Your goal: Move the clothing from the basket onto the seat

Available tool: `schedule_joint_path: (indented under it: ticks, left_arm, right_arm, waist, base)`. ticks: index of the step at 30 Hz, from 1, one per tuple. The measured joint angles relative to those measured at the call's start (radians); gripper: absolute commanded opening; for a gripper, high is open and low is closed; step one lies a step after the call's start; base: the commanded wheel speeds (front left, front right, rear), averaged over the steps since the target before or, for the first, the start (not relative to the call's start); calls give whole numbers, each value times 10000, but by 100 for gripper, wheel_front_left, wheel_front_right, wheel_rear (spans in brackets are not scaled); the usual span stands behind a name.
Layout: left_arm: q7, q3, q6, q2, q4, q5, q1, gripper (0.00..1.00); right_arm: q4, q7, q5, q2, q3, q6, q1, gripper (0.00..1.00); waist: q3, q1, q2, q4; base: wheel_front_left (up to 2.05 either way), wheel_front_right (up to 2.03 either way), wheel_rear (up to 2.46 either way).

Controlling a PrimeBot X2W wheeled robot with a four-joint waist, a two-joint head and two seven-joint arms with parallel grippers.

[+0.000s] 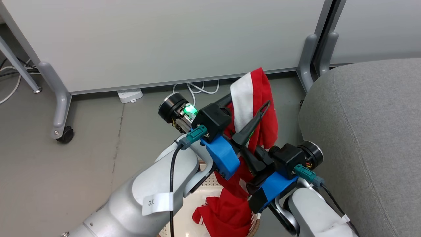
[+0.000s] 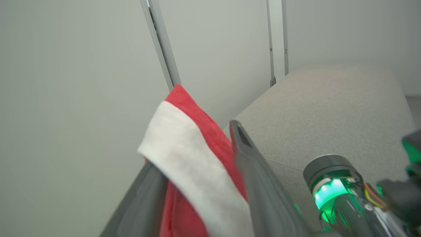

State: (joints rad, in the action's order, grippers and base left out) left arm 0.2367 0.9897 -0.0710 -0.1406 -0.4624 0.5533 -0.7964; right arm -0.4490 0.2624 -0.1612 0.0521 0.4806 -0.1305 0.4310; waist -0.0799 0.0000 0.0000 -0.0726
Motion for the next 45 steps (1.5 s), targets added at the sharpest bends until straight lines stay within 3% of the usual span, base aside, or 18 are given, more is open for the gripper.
schedule_joint_path:
  ticks: [23, 45]
  left_arm:
    - [-96, 163, 125, -232, -15, 86, -18, 100]
    - [27, 399, 259, -489, 445, -90, -31, 100]
  right_arm:
    - [424, 0, 17, 6, -128, 0, 14, 0]
    - [1181, -2, 395, 401, -2196, 0, -476, 0]
  waist:
    - [-414, 0, 0, 597]
    - [-1191, 0, 0, 2638]
  base:
    - [0, 0, 0]
    - [0, 0, 0]
